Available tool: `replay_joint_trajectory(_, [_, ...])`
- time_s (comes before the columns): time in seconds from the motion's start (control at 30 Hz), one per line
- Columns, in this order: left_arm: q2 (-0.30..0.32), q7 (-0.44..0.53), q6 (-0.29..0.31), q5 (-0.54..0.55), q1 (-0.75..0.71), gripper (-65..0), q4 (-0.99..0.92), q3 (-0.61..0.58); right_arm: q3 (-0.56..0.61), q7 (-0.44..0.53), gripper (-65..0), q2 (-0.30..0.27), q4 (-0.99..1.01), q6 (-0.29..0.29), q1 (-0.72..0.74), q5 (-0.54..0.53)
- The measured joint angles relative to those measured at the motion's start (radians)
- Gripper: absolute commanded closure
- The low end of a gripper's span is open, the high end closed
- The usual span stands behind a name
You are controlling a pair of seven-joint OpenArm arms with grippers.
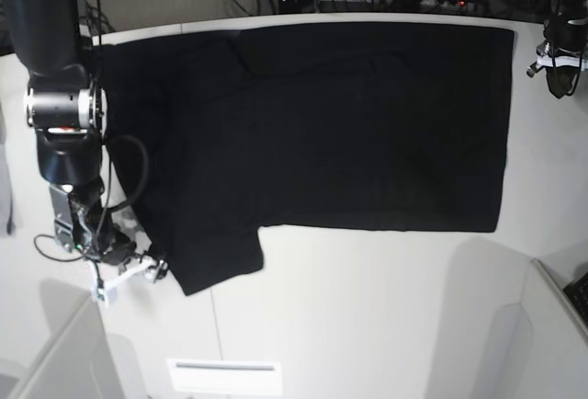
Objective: Fold the T-shirt properly
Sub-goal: 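Release the shirt and move the right gripper to the hem corner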
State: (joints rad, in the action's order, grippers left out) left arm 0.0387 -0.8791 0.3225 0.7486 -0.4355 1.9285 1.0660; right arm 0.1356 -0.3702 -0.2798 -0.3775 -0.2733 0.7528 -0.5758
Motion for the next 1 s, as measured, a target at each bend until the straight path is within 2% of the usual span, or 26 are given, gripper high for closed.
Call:
replay_joint_trajectory(0.13, [0.000,0.000,0.000,0.000,0.000,0.0,0.000,0.000,0.100,0.039,-50.1,0.020,0.075,0.000,0.013,-0.008])
replay_joint_trajectory(0.17, [0.000,0.000,0.000,0.000,0.000,0.0,0.000,0.000,0.100,0.064,-50.1,0.026,0.079,-0.003,0.010,-0.008])
replay_joint_trajectory(0.33, [0.000,0.000,0.000,0.000,0.000,0.0,0.000,0.000,0.104,0.076,-50.0,0.037,0.077,-0.004,-0.001,-0.008])
replay_joint_trajectory(0.37, [0.000,0.000,0.000,0.000,0.000,0.0,0.000,0.000,0.104,0.084,-48.9,0.042,0.077,-0.003,-0.003,-0.008])
replay_joint_trajectory(0.53, [0.000,0.000,0.000,-0.001,-0.003,0.0,-0.001,0.000,0.114,0.085,-35.0,0.056,0.067,-0.004,-0.012,-0.011])
replay_joint_trajectory(0.63, [0.000,0.000,0.000,0.000,-0.006,0.0,-0.002,0.000,0.176,0.090,-32.7,0.053,0.064,-0.004,-0.011,-0.015])
replay_joint_trajectory(0.77, [0.000,0.000,0.000,0.000,-0.006,0.0,-0.002,0.000,0.193,0.095,-32.3,0.051,0.064,-0.003,-0.011,-0.019])
replay_joint_trajectory(0.8, [0.000,0.000,0.000,0.000,-0.005,0.0,-0.002,0.000,0.194,0.095,-30.2,0.051,0.064,-0.003,-0.011,-0.019])
replay_joint_trajectory(0.87, [0.002,-0.001,0.000,-0.002,-0.003,-15.6,-0.002,-0.002,0.194,0.095,-21.8,0.051,0.064,-0.003,-0.011,-0.019])
replay_joint_trajectory(0.93, [0.032,-0.002,-0.001,-0.008,0.003,-36.0,-0.004,-0.016,0.194,0.094,-8.3,0.050,0.065,-0.003,-0.014,-0.020])
replay_joint_trajectory(0.97, [0.047,-0.002,0.000,-0.007,0.016,-42.6,-0.006,-0.021,0.193,0.092,-0.9,0.050,0.065,-0.003,-0.016,-0.020])
replay_joint_trajectory(1.0, [0.063,0.004,-0.001,-0.006,0.034,-48.5,-0.016,-0.027,0.193,0.089,0.0,0.051,0.065,-0.003,-0.017,-0.023])
